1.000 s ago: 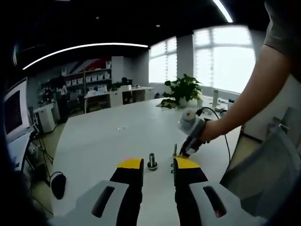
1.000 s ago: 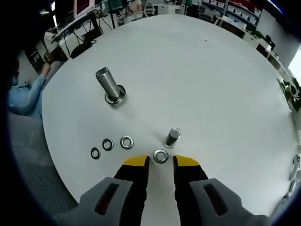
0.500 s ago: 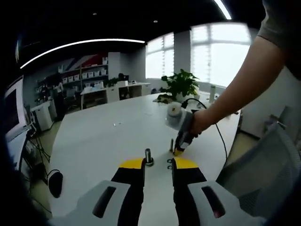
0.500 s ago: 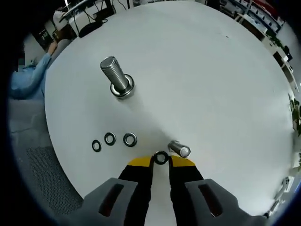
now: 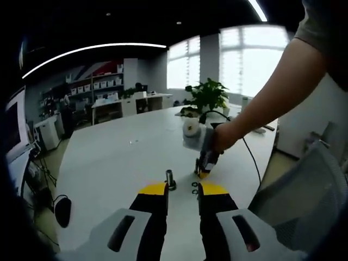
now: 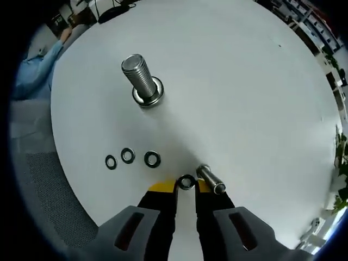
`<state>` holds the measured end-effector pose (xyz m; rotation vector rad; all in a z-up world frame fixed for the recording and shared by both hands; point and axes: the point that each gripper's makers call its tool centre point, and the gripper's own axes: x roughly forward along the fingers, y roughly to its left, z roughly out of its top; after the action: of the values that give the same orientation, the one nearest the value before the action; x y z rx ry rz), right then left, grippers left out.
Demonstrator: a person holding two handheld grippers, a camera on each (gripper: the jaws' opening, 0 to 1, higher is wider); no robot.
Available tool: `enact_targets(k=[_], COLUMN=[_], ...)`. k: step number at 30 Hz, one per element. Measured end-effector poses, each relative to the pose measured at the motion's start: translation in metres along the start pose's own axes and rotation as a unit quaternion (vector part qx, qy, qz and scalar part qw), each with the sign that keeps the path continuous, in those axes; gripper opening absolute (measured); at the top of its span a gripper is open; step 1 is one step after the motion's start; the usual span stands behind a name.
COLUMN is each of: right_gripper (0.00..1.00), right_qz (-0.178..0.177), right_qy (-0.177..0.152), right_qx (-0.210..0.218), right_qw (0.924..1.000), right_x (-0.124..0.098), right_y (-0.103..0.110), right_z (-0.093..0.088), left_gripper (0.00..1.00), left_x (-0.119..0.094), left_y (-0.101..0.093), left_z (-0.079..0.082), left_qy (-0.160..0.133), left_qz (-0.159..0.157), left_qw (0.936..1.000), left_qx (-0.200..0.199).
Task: Place the washer onto the threaded stud by aligning its center hole with the stud, sliding it down to the base, and recovering from edge contact or off-axis alignment until the washer reaches the visible bottom stop.
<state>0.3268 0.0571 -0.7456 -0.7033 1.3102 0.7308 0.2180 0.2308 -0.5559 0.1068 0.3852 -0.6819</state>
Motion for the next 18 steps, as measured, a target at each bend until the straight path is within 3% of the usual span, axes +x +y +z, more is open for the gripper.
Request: enact_targets(k=[12,18], right_gripper=[0.14,0.14], right_qz=[-0.004,0.005], right_qy=[-0.027,-0.025], right_qx=[0.012,0.004], right_qw=[0.9996,0.9997], right_x=[-0.0011,-0.0014], right_y=[0.0006,0.0042], right_z=[-0.0036,-0.0083], left_gripper=[0.2,0.2], left_x=[0.0004,-0.0006], left_y=[-0.0021,-0.0016], left_z=[-0.0006,0.0017], left_qy=[0.001,-0.005], left_qz=[-0.006,-0.006], left_qw=[1.0,0.9999], left_qx=[-0.003,-0.008])
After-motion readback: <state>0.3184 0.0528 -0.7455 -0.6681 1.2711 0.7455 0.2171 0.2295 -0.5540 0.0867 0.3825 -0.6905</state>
